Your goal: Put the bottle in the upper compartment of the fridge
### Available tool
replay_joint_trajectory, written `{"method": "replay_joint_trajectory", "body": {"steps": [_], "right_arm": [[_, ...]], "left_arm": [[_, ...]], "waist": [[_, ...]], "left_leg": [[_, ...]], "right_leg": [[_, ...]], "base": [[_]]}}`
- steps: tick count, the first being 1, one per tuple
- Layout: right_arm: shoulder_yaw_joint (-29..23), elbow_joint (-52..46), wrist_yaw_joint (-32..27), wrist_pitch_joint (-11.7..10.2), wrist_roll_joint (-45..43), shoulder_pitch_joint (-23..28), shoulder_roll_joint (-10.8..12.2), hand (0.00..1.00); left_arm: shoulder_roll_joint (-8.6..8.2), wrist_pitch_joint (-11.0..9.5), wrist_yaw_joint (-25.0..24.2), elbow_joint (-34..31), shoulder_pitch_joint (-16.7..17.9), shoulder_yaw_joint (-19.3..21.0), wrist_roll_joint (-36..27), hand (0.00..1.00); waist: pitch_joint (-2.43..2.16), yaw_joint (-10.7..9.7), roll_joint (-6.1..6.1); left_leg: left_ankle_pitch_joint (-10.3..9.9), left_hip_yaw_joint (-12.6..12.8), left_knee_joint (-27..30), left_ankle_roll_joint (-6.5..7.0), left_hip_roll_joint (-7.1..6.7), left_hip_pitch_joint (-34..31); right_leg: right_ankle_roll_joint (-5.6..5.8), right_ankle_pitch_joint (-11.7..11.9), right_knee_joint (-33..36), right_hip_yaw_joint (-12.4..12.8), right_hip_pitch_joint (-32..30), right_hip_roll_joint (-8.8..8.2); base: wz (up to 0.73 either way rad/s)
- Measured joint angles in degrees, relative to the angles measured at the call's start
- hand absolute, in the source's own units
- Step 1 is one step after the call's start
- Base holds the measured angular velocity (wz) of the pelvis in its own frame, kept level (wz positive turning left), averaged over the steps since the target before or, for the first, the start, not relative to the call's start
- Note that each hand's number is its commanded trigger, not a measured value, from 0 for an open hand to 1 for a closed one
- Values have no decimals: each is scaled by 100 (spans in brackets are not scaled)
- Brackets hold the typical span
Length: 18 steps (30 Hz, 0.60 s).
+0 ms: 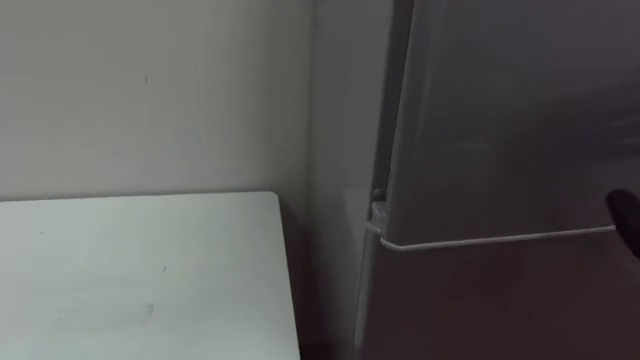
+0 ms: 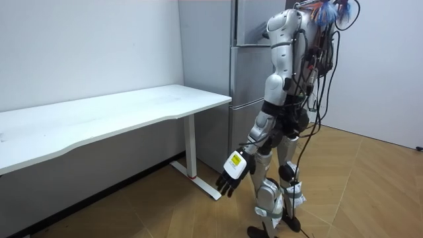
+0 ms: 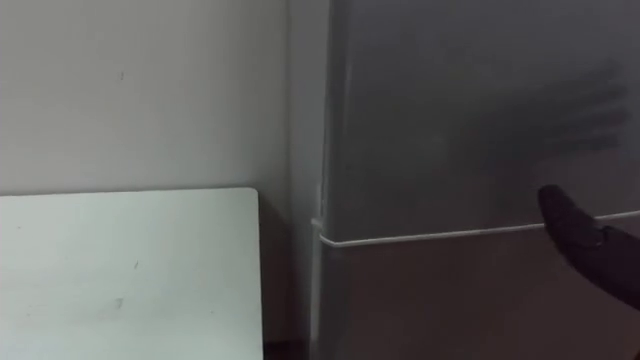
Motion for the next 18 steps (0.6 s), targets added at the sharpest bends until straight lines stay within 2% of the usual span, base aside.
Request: {"method": "replay_joint_trajectory", "body": {"steps": [2,6,13,14,18], "right_arm": [[90,0,61,48,-50,-94,0,0],[105,4,62,198,-82,-286,5,0],[130,58,119,197,-287,-386,5,0],[138,65,119,192,-287,-391,5,0],[173,194,113,176,-314,-501,5,0]], "left_arm": [[0,41,-75,-9,0,0,6,0],[-6,136,-227,-63,-7,38,319,0],[6,131,-301,-194,-27,17,488,0],[6,131,-307,-193,-27,9,488,0],[6,129,-349,-191,-27,0,490,0]], "waist": [[9,58,21],[-14,76,21],[-10,106,52],[4,113,29],[11,126,15]], "left_leg": [[-1,-1,0,-2,-2,-7],[-2,-6,27,-1,-19,-48],[-2,-3,110,-2,10,-96],[-2,-4,115,-3,13,-96],[-2,-4,127,-3,14,-104]], "right_leg": [[-7,5,-2,-1,-8,5],[-10,6,-3,4,-75,5],[-26,16,-4,4,-85,23],[-28,15,-3,4,-87,24],[-29,15,-3,6,-112,20]], "base": [[0],[0],[0],[0],[0]]}}
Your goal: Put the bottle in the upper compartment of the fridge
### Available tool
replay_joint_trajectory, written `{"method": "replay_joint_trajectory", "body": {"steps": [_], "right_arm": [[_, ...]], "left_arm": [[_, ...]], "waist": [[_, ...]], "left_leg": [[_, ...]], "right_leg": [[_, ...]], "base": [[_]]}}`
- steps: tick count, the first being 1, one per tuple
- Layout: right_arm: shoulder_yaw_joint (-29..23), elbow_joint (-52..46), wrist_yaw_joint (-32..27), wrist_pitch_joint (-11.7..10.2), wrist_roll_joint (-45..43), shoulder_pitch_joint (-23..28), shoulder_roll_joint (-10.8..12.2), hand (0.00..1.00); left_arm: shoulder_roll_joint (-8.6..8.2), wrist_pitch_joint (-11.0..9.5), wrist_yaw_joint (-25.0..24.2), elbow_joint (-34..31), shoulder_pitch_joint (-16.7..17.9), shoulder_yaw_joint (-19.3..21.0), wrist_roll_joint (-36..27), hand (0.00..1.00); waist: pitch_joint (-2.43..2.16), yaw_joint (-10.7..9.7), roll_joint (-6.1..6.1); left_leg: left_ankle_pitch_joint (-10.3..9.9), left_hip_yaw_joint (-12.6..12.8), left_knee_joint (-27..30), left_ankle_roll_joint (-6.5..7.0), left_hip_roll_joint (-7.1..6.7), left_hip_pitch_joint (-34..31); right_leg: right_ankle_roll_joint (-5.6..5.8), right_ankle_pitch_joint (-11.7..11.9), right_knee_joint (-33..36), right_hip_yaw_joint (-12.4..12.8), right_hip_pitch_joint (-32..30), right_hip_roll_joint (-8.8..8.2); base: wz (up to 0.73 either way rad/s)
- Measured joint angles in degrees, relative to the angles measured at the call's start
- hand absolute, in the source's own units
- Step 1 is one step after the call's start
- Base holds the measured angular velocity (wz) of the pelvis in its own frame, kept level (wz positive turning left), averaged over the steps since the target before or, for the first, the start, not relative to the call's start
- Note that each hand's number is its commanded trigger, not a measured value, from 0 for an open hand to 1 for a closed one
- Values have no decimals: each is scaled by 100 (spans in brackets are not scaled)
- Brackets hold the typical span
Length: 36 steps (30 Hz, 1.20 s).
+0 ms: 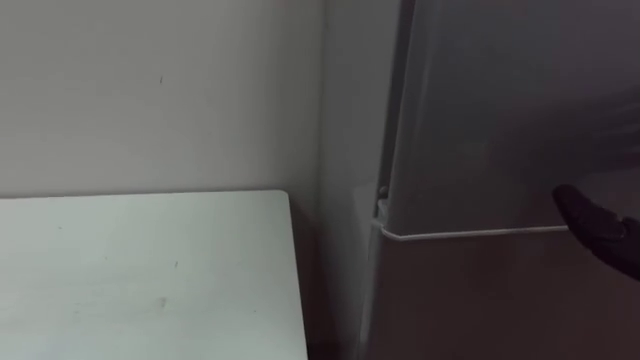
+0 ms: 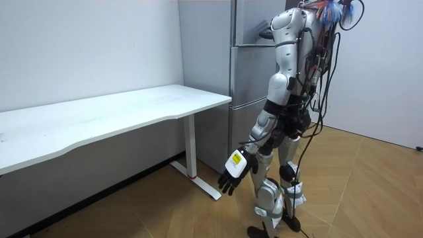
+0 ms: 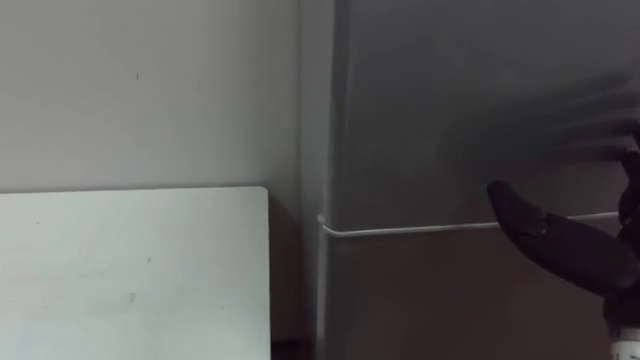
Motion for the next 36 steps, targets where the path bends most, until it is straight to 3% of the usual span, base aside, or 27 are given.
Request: {"method": "replay_joint_trajectory", "body": {"steps": [13,15,21,28,36], "right_arm": [[223,616,-125,-106,-466,-340,-1,0],[260,747,-126,-113,-616,-339,0,0],[271,1400,-114,-236,-1426,-452,-1,0],[290,1866,-95,-220,-1943,-655,-1,0],[254,1872,-96,-170,-1936,-656,-1,0]], "left_arm": [[28,28,-115,11,-12,-56,4,0],[48,94,-133,13,-34,-57,0,0],[72,230,-287,-67,-88,-49,-1,0],[115,340,-393,-67,-192,-46,2,0],[117,351,-394,-36,-177,-34,8,0]], "waist": [[-23,76,-72],[11,69,-81],[-13,94,-80],[-17,108,-98],[-28,118,-116]], "left_leg": [[4,-21,16,-2,13,-6],[3,-87,41,0,10,3],[2,-132,71,0,26,-12],[22,-136,103,22,26,-19],[27,-135,97,26,21,-9]], "right_leg": [[-26,51,-17,-37,49,7],[-20,64,-99,-95,120,4],[-37,82,-103,-166,139,1],[-38,132,-95,-167,141,-5],[-34,142,-89,-153,141,-6]], "base": [[0],[12],[4],[0],[0]]}}
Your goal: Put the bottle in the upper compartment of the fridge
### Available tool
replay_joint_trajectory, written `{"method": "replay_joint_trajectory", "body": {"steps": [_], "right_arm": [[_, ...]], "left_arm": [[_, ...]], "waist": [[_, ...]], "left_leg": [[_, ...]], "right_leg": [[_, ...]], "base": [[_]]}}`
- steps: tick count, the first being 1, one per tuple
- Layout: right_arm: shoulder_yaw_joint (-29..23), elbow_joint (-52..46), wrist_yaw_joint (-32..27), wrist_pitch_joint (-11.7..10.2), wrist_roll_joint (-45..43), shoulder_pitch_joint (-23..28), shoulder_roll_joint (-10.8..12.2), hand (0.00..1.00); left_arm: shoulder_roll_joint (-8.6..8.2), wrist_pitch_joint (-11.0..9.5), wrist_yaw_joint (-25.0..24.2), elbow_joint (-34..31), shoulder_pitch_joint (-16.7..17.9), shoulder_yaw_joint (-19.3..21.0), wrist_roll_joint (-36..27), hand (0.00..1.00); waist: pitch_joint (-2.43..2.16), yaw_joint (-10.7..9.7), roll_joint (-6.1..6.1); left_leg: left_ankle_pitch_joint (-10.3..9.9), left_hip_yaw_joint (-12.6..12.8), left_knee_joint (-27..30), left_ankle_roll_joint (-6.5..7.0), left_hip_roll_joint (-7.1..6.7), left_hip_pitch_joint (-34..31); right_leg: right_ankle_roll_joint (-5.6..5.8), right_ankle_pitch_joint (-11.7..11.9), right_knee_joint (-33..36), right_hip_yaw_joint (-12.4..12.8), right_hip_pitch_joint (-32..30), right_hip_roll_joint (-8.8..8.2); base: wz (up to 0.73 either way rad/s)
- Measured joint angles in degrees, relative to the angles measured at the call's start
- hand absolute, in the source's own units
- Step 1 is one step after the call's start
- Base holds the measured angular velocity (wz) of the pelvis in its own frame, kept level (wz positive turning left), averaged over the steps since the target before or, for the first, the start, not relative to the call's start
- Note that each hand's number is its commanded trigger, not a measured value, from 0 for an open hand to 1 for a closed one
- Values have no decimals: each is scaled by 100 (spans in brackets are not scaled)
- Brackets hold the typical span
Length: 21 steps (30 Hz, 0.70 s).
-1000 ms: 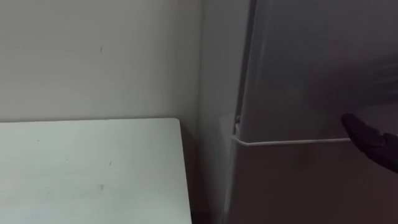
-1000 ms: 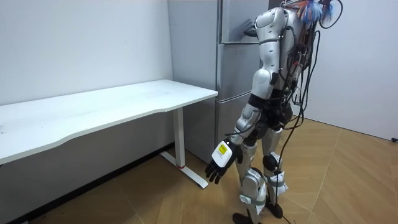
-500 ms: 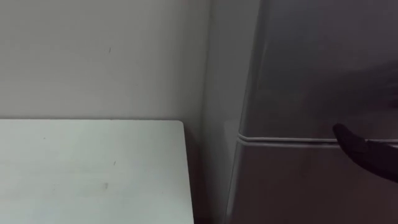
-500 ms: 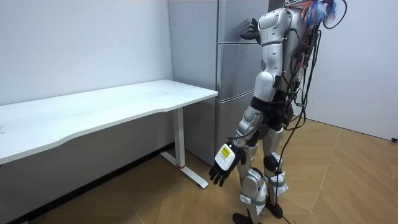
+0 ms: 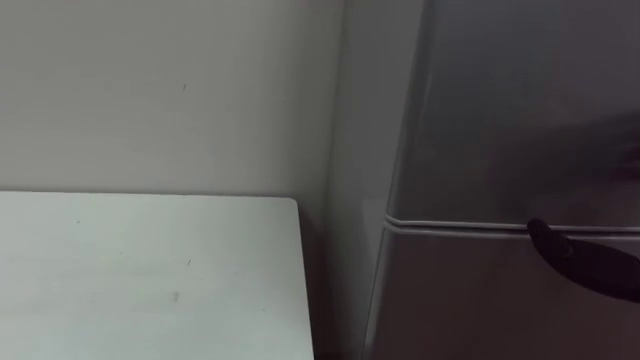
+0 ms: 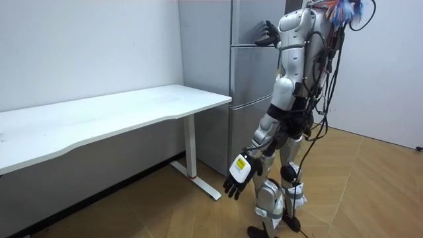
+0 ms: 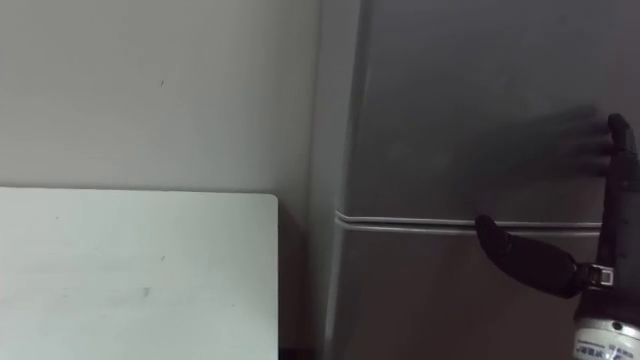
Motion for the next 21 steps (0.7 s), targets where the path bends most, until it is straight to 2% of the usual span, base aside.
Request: {"method": "replay_joint_trajectory", "body": {"steps": [5,10,16,21], "right_arm": [[2,-25,-23,-23,305,1,0,0],[-55,-71,-60,-76,672,15,-3,0],[-391,-75,-215,-105,1312,171,-18,0],[-1002,-42,-560,-107,2287,508,-18,0]], "left_arm": [[13,0,2,0,46,2,1,0],[40,-39,26,-12,111,-2,-13,0],[66,-206,59,-130,234,114,-3,0],[60,-235,267,-206,385,125,-7,0]], "waist": [[-17,-4,-19],[-31,-170,-28],[-47,-193,-11],[-59,-397,55]], "left_leg": [[4,1,-3,0,1,8],[9,-99,2,9,-22,3],[7,-103,-23,11,-28,1],[6,-150,-6,7,-35,-39]], "right_leg": [[0,0,-4,4,0,3],[23,22,-102,-14,90,18],[26,21,-101,-12,95,21],[30,20,-173,-57,89,28]], "base": [[0],[10],[1],[7]]}}
